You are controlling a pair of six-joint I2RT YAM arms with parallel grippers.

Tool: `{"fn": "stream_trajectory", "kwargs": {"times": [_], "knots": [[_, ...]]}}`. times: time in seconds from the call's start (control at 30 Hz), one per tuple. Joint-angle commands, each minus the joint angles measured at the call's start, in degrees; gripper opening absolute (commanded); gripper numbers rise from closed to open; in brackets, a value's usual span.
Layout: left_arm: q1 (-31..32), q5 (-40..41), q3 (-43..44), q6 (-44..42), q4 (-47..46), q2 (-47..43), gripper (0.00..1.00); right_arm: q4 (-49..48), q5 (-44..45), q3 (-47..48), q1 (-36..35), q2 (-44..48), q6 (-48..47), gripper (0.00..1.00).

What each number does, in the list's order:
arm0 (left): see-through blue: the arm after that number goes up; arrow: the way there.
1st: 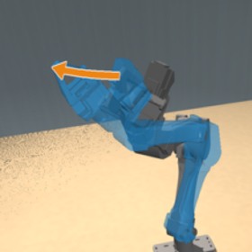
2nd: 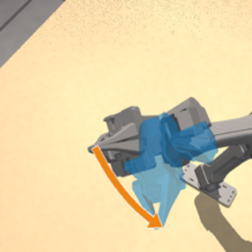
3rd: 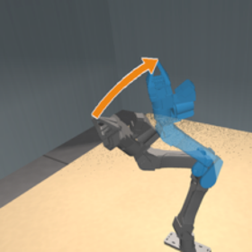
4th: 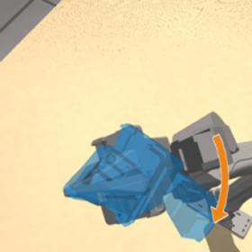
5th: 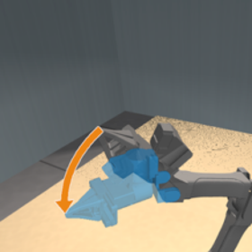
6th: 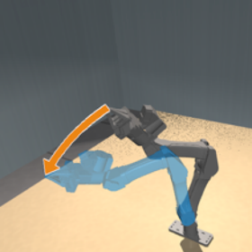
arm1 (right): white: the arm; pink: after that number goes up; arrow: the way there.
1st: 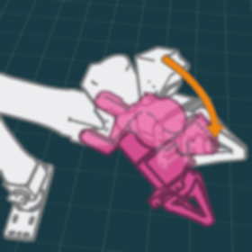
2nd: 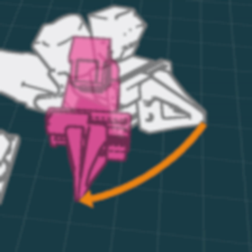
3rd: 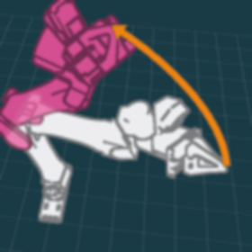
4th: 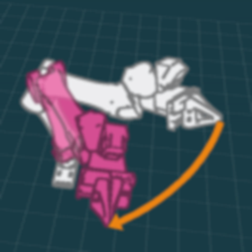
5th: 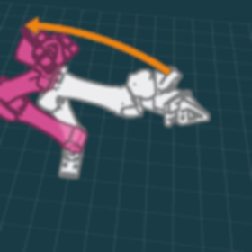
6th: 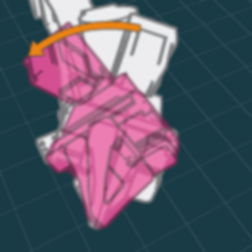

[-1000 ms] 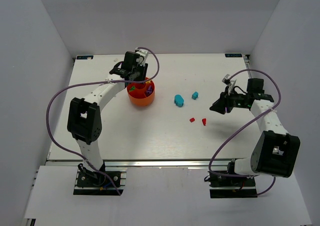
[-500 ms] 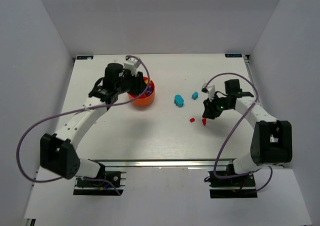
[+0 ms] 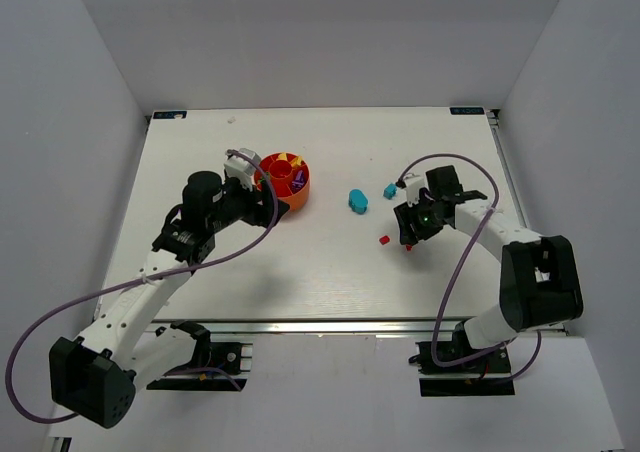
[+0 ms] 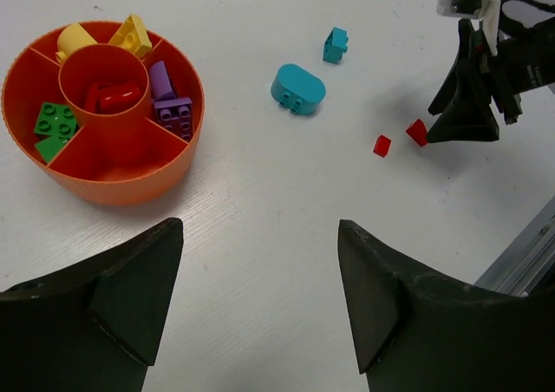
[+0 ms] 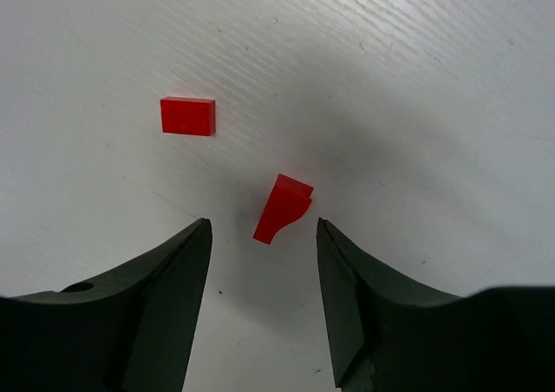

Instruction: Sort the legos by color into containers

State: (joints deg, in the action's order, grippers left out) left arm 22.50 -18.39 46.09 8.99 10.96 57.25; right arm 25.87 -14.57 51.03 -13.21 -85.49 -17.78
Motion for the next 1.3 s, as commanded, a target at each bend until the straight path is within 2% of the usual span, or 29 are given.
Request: {"fn": "stream_trajectory", "kwargs": {"times": [0.0, 0.43, 0.53, 0.57, 0.67, 0.77, 0.93, 1.0, 1.1, 1.13, 1.27], "knots": [[-0.09, 0.82, 0.32, -0.64, -1.91, -1.01, 0.82, -3.37, 4.37, -0.58, -0.67, -1.25, 4.86, 0.57], [-0.09, 1.6, 0.32, -1.08, -1.38, -1.79, 0.82, -5.04, 6.83, 0.92, -2.26, -7.32, 6.79, 0.44], [-0.09, 1.96, 0.15, -1.17, -1.56, -2.41, 0.82, -4.95, 7.27, 1.09, -2.34, -7.41, 6.53, 0.36], [-0.09, 1.96, 0.06, -1.17, -1.64, -2.58, 0.82, -4.95, 7.45, 1.09, -2.26, -7.32, 6.44, 0.27], [-0.09, 1.96, 0.06, -1.35, -1.82, -2.94, 0.82, -4.34, 7.36, 1.79, -2.34, -6.27, 5.3, 0.16], [-0.09, 1.61, -0.29, -1.35, -2.26, -3.81, 0.82, -2.32, 3.34, 4.07, -2.43, -4.16, 0.4, 0.1], [-0.09, 1.6, -1.43, -2.49, -3.93, -7.49, 0.82, 5.5, -9.75, 19.44, -5.77, -5.99, -12.6, 0.01], [-0.09, 3.87, -2.84, -3.28, -5.24, -9.34, 0.81, 6.3, -10.91, 27.15, -9.17, -9.14, -13.77, 0.0], [-0.09, 8.79, -5.03, -4.24, -6.74, -13.21, 0.81, 5.6, -10.22, 35.26, -13.14, -15.63, -13.43, 0.0], [0.52, 10.12, -5.48, -4.6, -7.09, -15.4, 0.81, 5.42, -9.52, 41.11, -15.68, -17.5, -12.64, 0.0], [1.05, 15.31, -8.46, -5.56, -9.29, -19.72, 0.81, 0.78, -9.16, 52.4, -19.48, -25.15, -4.93, 0.0]]}}
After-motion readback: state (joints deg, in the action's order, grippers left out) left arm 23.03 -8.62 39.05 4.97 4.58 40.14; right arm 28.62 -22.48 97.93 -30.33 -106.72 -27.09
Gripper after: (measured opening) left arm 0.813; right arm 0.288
